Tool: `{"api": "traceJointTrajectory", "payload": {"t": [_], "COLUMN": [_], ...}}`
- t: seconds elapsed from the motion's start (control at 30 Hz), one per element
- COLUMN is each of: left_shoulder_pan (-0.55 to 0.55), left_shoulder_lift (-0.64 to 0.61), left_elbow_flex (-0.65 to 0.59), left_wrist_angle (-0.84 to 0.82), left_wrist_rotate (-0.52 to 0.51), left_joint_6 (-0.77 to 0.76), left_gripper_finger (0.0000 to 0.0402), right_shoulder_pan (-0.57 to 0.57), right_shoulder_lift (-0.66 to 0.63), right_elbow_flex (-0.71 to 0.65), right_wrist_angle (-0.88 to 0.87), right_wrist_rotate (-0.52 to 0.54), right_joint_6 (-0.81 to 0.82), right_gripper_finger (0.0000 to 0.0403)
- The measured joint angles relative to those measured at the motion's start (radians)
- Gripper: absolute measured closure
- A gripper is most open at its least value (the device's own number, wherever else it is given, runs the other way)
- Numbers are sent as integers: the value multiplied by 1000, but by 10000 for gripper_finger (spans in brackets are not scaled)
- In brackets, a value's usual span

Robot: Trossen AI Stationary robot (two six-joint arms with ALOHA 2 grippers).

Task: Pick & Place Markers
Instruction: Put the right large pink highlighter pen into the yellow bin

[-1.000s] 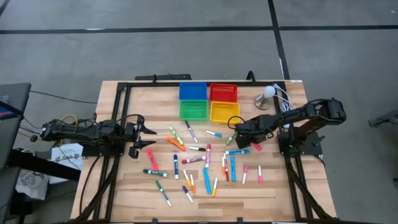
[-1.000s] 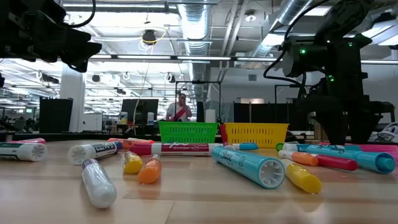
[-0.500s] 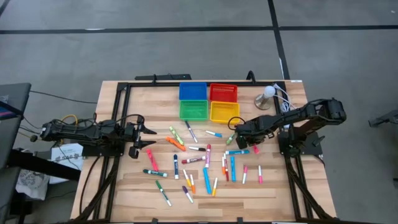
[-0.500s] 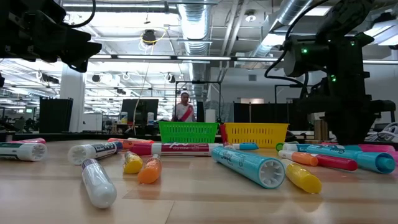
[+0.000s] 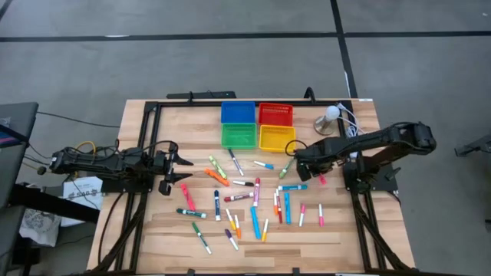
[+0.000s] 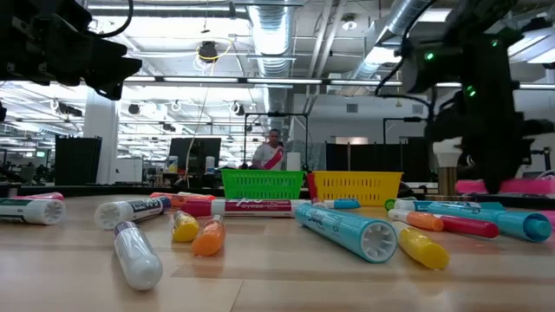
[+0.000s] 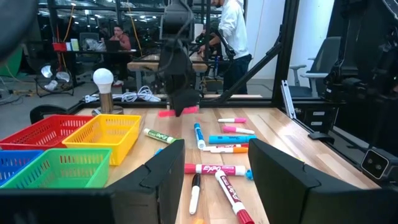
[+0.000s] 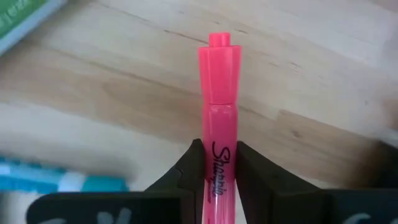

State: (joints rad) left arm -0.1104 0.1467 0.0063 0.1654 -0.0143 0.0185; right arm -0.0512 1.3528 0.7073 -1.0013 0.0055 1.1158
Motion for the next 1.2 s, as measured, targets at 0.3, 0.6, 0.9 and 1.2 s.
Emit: {"api": "traceJointTrajectory", "payload": {"t": [0.3, 0.6, 0.9, 1.2], "left_shoulder_pan": [0, 0, 0, 0], "left_shoulder_lift": [0, 0, 0, 0], "left_elbow_flex": [0, 0, 0, 0], "left_wrist_angle": [1, 1, 1, 1], "left_wrist_rotate": [0, 0, 0, 0], "left_joint_6": [0, 0, 0, 0], "left_gripper_finger": [224, 224, 224, 224], "right_shoulder_pan": [-40, -90, -115, -96], "right_shoulder_lift": [-185, -313, -325, -325], "right_elbow_flex": [64, 70, 70, 70], "right_wrist_angle": [32, 347, 676, 832], "right_wrist_rotate": [-2, -49, -349, -628], "right_joint_6": [-27, -140, -416, -543], "right_gripper_finger": [343, 343, 343, 341]}}
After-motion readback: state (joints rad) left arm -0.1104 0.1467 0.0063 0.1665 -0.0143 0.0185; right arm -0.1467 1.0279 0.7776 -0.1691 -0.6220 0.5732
